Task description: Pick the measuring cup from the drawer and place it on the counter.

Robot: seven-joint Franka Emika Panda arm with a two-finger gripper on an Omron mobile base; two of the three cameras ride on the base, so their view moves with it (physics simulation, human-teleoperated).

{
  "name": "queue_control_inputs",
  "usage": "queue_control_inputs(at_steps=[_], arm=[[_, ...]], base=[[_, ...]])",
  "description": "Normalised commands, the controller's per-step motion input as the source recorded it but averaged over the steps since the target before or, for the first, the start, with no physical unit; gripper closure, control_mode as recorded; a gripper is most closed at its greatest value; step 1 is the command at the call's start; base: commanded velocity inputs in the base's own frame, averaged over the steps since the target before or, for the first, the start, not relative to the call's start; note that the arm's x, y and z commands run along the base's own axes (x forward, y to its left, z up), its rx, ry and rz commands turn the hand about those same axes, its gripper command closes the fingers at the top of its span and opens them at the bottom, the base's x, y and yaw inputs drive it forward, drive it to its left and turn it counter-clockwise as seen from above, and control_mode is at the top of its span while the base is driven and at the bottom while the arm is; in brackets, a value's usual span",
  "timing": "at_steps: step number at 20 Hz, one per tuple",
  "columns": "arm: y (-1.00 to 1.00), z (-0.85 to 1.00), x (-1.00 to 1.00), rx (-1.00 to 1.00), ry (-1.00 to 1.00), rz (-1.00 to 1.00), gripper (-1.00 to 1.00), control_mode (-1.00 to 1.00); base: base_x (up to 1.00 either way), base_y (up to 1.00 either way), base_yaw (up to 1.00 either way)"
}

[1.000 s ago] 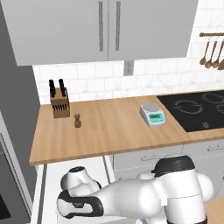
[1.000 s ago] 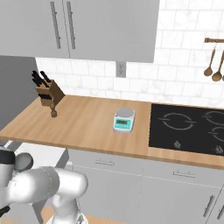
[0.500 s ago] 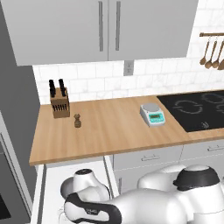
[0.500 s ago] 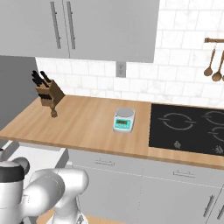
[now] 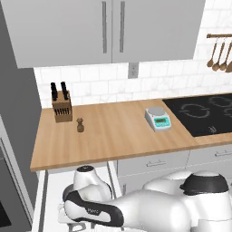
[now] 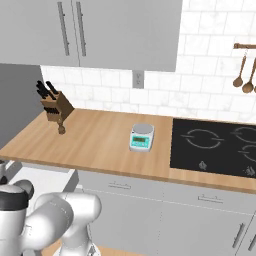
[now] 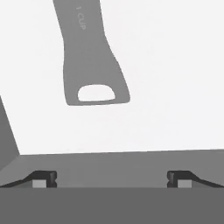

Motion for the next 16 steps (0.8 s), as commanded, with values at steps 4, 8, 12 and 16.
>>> queue_control_inputs(at_steps=[4,8,12,16], arm=[[0.19,0.00,0.39,-0.16,-0.03,-0.02,-1.00,-1.00],[0.01,0.19,0.54,-0.05,-0.04,0.00,-1.00,-1.00],[0.00,0.12,0.52,-0.01,0.00,0.01,-1.00,-1.00],[0.00,-0.06,0.38,-0.04,-0.03,0.07,-1.00,-1.00]], base=[[0.00,0.00,0.00],[0.00,0.00,0.00],[0.00,0.00,0.00],[0.00,0.00,0.00]])
